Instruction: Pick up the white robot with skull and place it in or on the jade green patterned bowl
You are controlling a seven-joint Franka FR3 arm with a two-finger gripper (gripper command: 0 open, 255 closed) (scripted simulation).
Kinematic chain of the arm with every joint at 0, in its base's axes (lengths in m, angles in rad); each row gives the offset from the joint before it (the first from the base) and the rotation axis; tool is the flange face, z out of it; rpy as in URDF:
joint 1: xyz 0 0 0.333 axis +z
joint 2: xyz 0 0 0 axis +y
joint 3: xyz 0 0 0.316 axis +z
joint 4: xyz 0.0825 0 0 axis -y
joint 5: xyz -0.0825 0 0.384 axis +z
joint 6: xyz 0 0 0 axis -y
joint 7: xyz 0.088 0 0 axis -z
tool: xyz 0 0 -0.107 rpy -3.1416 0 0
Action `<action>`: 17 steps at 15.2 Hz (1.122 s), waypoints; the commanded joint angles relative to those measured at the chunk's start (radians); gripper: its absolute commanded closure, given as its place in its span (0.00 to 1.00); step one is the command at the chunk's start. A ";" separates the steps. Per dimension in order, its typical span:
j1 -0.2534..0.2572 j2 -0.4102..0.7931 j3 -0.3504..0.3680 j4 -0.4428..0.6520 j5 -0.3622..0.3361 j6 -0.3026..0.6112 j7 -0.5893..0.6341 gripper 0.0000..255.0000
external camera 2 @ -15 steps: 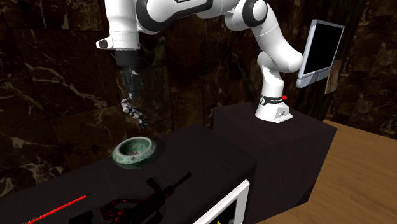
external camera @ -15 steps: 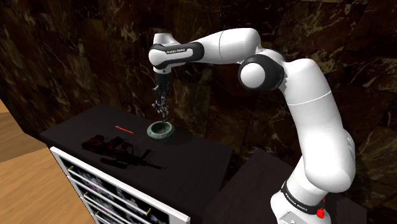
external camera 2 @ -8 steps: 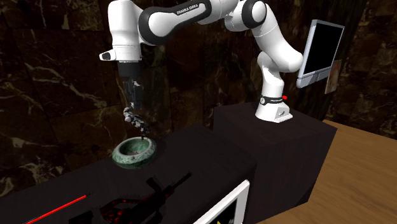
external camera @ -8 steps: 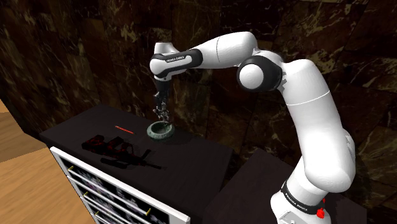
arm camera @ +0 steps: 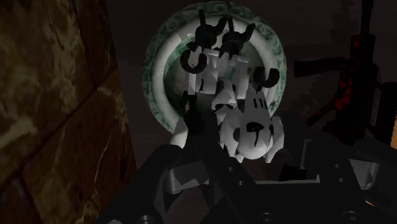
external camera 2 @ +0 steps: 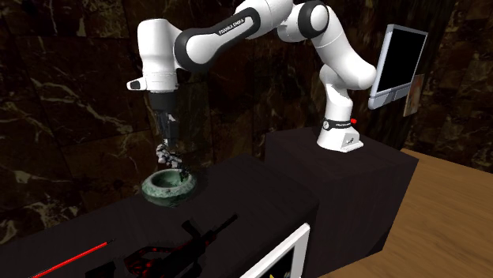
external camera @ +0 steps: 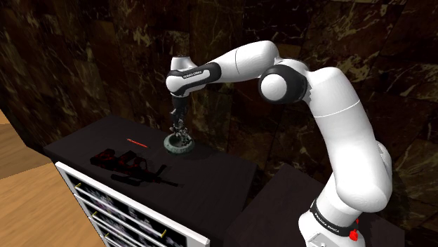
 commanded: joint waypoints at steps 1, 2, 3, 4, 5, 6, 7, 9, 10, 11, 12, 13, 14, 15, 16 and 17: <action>0.000 0.003 0.000 -0.005 0.000 0.006 0.000 1.00; 0.000 0.003 0.000 -0.005 0.000 0.006 0.000 1.00; 0.000 0.003 0.000 -0.005 0.000 0.006 0.000 1.00; 0.000 0.003 0.000 -0.005 0.000 0.006 0.000 1.00; 0.000 0.003 0.000 -0.005 0.000 0.006 0.000 1.00; 0.000 0.003 0.000 -0.005 0.000 0.006 0.000 1.00; 0.000 0.003 0.000 -0.005 0.000 0.006 0.000 1.00; 0.000 0.003 0.000 -0.005 0.000 0.006 0.000 0.00; 0.000 0.003 0.000 -0.005 0.000 0.006 0.000 0.00; 0.000 0.003 0.000 -0.005 0.000 0.006 0.000 0.00; 0.000 0.003 0.000 -0.005 0.000 0.006 0.000 0.00; 0.000 0.003 0.000 -0.005 0.000 0.006 0.000 0.00; -0.001 -0.012 0.000 0.004 0.000 -0.018 -0.001 0.00; -0.003 -0.026 0.000 0.015 0.001 -0.042 -0.001 0.00; -0.004 -0.039 0.000 0.027 0.001 -0.068 -0.001 0.00; -0.005 -0.048 0.000 0.039 0.001 -0.089 -0.001 0.00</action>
